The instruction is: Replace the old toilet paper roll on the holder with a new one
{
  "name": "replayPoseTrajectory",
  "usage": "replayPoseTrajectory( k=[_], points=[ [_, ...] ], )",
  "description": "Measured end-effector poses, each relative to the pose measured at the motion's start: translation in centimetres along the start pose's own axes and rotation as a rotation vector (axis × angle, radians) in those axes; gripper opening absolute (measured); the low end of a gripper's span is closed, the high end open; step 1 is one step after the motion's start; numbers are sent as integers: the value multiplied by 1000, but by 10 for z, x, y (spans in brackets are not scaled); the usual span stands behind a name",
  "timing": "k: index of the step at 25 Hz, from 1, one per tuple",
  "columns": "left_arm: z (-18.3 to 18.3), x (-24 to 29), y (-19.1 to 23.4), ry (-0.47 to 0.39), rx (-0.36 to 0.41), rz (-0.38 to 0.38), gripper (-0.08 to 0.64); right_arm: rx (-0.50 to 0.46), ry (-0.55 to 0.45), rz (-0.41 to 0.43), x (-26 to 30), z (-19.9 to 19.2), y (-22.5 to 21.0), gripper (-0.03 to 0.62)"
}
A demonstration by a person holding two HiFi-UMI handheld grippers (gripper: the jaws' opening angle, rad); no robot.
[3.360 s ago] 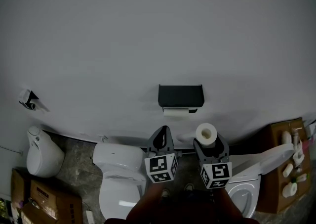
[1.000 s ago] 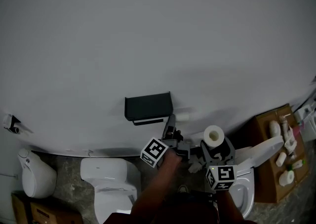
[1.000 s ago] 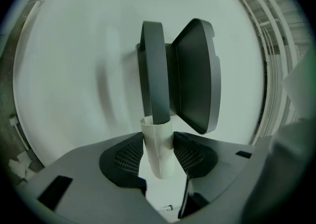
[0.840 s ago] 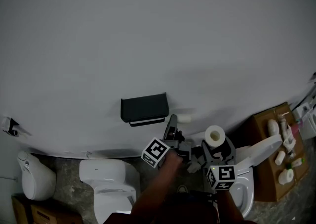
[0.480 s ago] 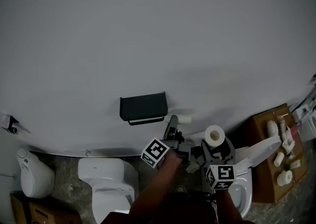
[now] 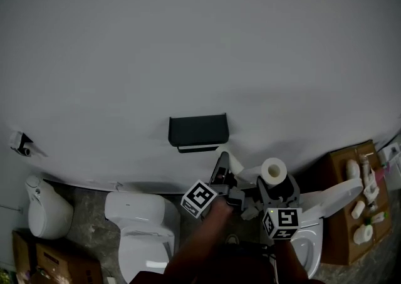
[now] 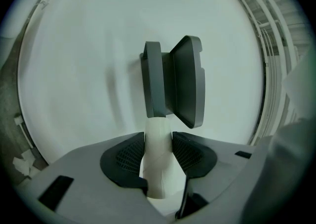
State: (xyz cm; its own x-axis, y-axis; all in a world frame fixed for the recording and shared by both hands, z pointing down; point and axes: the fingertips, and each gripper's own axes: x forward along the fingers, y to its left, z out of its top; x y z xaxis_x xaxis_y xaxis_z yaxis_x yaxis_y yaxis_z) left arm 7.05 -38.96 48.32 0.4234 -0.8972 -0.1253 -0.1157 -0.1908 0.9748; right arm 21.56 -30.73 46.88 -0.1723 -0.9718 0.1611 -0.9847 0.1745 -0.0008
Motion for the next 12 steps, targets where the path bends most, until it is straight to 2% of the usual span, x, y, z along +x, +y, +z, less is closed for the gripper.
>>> replayPoseTrajectory(
  k=[8,12],
  points=[
    [9,-19,-3,-18,-30,-19,189,-7,3,45,-2,-2,22,350],
    [16,-28,-10,-43,-56,-64,189,-13,11,63,-1,-4,31,348]
  ],
)
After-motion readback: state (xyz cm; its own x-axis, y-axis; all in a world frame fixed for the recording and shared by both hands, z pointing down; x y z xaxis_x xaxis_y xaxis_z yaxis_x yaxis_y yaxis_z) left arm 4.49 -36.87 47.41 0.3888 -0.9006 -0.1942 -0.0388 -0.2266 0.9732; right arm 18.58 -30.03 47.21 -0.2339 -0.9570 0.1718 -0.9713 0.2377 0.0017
